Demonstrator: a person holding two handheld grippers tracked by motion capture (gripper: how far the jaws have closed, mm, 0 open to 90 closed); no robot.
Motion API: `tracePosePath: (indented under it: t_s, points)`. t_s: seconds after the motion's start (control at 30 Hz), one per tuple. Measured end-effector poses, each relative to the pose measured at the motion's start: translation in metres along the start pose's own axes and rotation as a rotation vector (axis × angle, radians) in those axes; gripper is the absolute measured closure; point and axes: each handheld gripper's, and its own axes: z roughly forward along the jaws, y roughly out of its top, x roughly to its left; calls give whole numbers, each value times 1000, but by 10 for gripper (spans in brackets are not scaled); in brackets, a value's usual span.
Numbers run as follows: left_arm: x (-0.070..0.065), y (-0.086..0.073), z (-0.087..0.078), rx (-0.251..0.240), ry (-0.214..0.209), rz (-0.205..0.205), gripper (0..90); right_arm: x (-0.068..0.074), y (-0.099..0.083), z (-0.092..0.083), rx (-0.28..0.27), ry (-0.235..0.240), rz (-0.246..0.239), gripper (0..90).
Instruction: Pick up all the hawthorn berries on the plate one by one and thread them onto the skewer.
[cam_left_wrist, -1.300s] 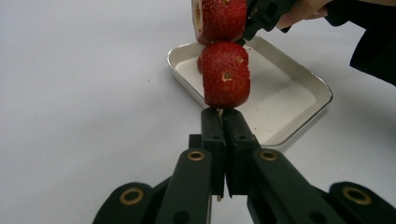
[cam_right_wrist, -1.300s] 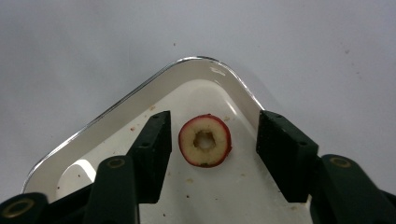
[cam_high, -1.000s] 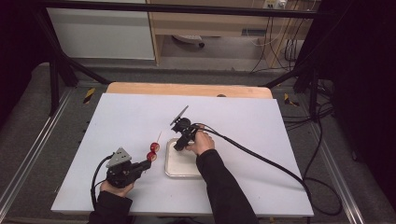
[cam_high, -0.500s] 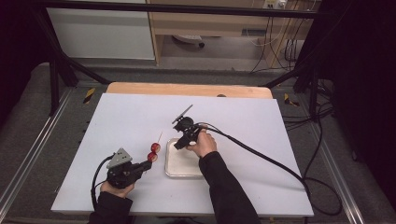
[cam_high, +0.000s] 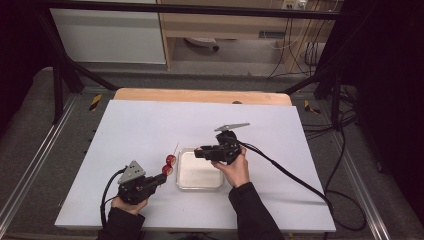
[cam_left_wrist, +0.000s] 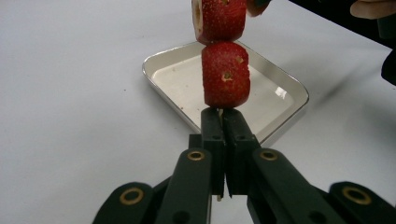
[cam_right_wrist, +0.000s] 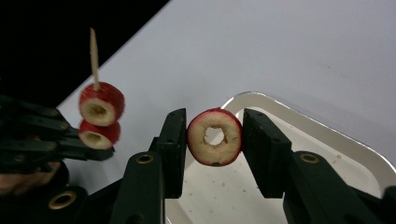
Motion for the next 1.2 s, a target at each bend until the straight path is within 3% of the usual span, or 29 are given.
tracePosePath:
  t_s: [0.17, 0.23, 0.4, 0.63, 0.83, 1.03, 1.2]
  points:
    - [-6, 0, 3, -3, -8, 7, 879, -1, -21, -9, -194, 76, 71, 615]
    - [-9, 0, 4, -8, -15, 0, 879, 0, -30, -10, -296, 100, 91, 615]
    - [-17, 0, 7, -15, -23, -1, 879, 7, -38, -7, -436, 116, 121, 616]
    - [-25, 1, 10, -18, -34, -31, 879, 13, -40, -8, -585, 128, 175, 617]
    - [-34, 3, 15, -25, -42, -69, 880, 17, -42, -7, -680, 150, 204, 618]
    - [-41, 6, 21, -27, -58, -103, 880, 20, -45, -7, -749, 156, 199, 618]
    - [-47, 9, 26, -29, -62, -99, 880, 21, -46, -5, -774, 174, 206, 619]
